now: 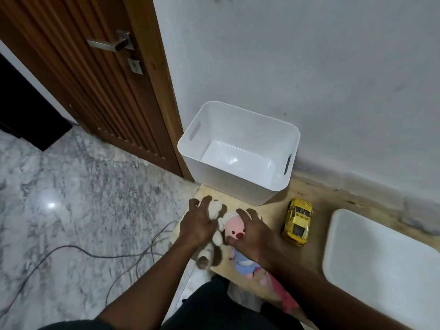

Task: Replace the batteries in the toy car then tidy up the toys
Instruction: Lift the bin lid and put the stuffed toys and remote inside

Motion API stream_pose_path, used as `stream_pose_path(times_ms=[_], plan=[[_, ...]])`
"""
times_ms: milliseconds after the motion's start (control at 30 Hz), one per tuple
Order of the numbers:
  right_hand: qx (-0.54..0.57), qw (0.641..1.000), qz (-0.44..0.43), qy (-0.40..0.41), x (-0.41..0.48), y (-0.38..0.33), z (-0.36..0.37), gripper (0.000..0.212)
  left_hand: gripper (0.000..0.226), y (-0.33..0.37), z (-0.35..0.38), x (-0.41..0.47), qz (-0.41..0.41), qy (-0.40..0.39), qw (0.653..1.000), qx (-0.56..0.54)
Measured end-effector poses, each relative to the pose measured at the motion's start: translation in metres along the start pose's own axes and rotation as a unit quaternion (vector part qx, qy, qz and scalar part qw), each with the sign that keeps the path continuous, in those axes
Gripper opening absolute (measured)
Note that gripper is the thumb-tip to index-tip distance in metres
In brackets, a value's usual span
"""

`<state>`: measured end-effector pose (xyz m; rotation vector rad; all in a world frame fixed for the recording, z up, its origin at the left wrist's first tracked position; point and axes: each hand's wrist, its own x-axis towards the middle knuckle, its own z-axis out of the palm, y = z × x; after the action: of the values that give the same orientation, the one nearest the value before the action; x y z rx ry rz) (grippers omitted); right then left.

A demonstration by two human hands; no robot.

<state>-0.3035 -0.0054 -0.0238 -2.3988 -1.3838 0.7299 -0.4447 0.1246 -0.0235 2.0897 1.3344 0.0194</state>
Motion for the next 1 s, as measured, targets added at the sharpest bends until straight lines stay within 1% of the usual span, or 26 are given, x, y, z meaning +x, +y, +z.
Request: stream_pose_path(times_ms=[67, 133, 200, 300, 367, 433, 500, 567, 633, 700, 767, 833, 933, 1000], plan=[[0.018, 0.996, -0.058, 0.070, -0.002, -0.010, -0.007, 0.087, 0.065, 0.004, -0.009, -0.010, 0.020, 0.069, 0.996, -0.051], [0.035, 0.985, -0.111, 0.125, -0.006, -0.023, -0.022, 0.084, 0.065, 0.006, -0.027, -0.020, 0.048, 0.153, 0.980, -0.120], [0.051, 0.974, -0.146, 0.168, -0.011, -0.042, -0.041, 0.083, 0.063, 0.008, -0.049, -0.027, 0.097, 0.244, 0.949, -0.173], [0.067, 0.952, -0.192, 0.227, -0.015, -0.077, -0.075, 0.087, 0.056, 0.025, -0.093, -0.032, 0.197, 0.365, 0.882, -0.225], [0.088, 0.940, -0.213, 0.252, -0.012, -0.098, -0.103, 0.089, 0.052, 0.045, -0.122, -0.028, 0.231, 0.418, 0.847, -0.235], [0.112, 0.931, -0.209, 0.276, -0.003, -0.115, -0.134, 0.087, 0.053, 0.068, -0.149, -0.017, 0.240, 0.439, 0.828, -0.253], [0.130, 0.916, -0.199, 0.324, 0.015, -0.124, -0.164, 0.082, 0.055, 0.094, -0.170, 0.003, 0.241, 0.434, 0.821, -0.281], [0.152, 0.897, -0.192, 0.368, 0.037, -0.124, -0.186, 0.075, 0.056, 0.118, -0.183, 0.026, 0.241, 0.416, 0.829, -0.287], [0.159, 0.892, -0.172, 0.387, 0.061, -0.118, -0.200, 0.072, 0.059, 0.139, -0.188, 0.051, 0.231, 0.388, 0.850, -0.272], [0.155, 0.901, -0.135, 0.381, 0.082, -0.107, -0.207, 0.071, 0.060, 0.156, -0.185, 0.074, 0.204, 0.344, 0.879, -0.258], [0.154, 0.918, -0.086, 0.355, 0.103, -0.094, -0.209, 0.070, 0.059, 0.165, -0.176, 0.098, 0.185, 0.285, 0.911, -0.234], [0.135, 0.942, -0.026, 0.305, 0.124, -0.080, -0.205, 0.069, 0.059, 0.167, -0.162, 0.122, 0.164, 0.222, 0.941, -0.198], [0.079, 0.976, 0.053, 0.195, 0.155, -0.059, -0.192, 0.072, 0.062, 0.157, -0.138, 0.156, 0.109, 0.110, 0.982, -0.106], [0.059, 0.987, 0.086, 0.123, 0.171, -0.047, -0.179, 0.078, 0.066, 0.149, -0.122, 0.174, 0.062, 0.026, 0.997, -0.044]])
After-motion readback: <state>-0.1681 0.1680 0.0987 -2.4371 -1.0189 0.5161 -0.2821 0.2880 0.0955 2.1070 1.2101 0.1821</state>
